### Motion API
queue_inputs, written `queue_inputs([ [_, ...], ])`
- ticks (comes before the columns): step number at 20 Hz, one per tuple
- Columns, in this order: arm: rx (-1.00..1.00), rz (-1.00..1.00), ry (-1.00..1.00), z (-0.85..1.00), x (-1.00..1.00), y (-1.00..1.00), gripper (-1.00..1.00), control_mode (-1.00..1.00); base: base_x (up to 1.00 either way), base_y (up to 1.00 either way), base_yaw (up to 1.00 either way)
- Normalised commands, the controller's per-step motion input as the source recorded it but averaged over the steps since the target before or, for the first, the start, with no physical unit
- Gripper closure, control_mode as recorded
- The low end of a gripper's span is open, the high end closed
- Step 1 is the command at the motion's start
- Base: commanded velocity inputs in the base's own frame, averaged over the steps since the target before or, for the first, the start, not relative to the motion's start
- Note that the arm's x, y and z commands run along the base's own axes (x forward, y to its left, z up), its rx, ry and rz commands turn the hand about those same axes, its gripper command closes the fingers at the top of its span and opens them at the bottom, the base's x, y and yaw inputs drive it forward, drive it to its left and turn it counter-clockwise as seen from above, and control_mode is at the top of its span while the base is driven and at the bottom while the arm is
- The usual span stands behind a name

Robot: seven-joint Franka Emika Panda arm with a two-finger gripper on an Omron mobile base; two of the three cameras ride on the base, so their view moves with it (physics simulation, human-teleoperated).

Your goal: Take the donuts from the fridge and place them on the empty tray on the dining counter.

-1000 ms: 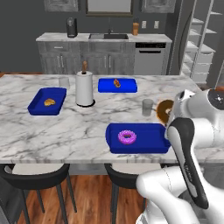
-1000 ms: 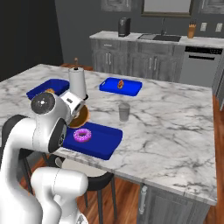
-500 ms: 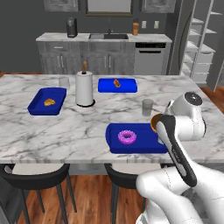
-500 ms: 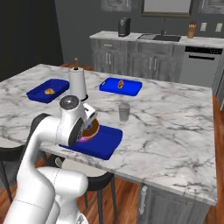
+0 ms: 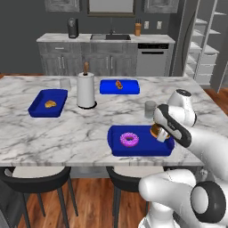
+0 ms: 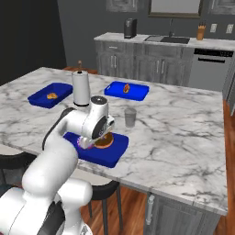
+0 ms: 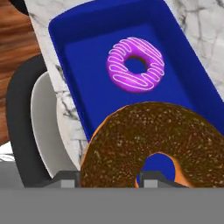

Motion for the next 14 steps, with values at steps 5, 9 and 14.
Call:
queue_inputs([
  [5,0.0,0.0,0.24,-0.4,0.8,0.0,1.0,-1.0,0.0,0.0,0.0],
  [9,0.0,-0.01,0.01,-0.46,0.5,0.0,1.0,-1.0,0.0,0.0,0.0],
  [14,-0.01,-0.02,-0.03,-0.5,0.26,0.0,1.0,-1.0,0.0,0.0,0.0],
])
